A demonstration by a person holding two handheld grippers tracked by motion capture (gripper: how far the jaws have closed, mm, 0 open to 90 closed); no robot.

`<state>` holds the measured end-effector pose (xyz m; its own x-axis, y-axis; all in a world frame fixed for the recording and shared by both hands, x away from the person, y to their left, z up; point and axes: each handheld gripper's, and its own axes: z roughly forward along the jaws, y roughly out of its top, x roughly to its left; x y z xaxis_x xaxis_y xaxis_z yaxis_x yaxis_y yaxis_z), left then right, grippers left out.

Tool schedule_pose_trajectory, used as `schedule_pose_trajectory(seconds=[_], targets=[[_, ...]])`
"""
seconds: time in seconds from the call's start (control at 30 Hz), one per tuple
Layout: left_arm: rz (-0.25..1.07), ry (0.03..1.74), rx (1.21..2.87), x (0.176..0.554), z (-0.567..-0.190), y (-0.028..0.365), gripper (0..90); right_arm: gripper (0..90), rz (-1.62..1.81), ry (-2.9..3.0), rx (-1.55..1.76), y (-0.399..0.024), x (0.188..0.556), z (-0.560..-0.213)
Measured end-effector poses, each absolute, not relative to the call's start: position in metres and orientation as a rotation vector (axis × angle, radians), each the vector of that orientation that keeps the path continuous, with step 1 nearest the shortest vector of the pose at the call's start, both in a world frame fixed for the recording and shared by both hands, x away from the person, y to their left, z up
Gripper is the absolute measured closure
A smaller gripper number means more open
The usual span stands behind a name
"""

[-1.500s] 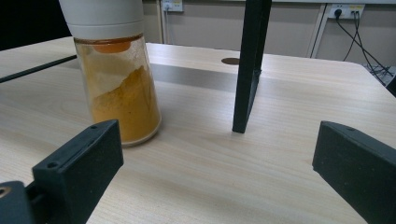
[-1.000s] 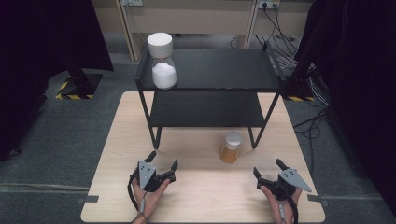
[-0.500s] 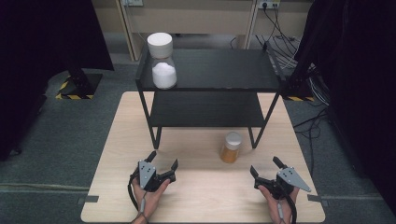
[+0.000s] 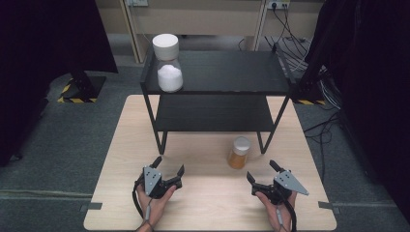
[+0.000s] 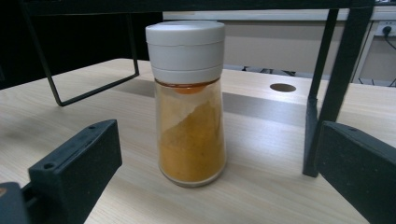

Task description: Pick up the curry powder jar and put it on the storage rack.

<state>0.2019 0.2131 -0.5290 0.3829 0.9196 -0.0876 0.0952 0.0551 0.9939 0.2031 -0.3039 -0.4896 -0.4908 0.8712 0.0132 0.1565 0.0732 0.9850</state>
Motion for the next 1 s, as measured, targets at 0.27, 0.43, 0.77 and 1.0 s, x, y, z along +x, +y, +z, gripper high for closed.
schedule_pose_trajectory(seconds=[0.27, 0.43, 0.77, 1.0], targets=[[0.820, 1.004, 1.375, 0.202, -0.529, 0.213, 8.0, 1.0, 1.472, 1.752, 1.002, -0.291, 0.212, -0.488], [0.821, 1.003, 1.376, 0.202, -0.529, 0.213, 8.0, 1.0, 1.483, 1.754, 0.988, -0.286, 0.220, -0.484], [0.821, 1.003, 1.376, 0.202, -0.529, 0.213, 8.0, 1.1, 1.497, 1.767, 0.961, -0.275, 0.236, -0.478], [0.821, 1.003, 1.376, 0.202, -0.529, 0.213, 8.0, 2.4, 1.510, 1.778, 0.957, -0.272, 0.248, -0.476]])
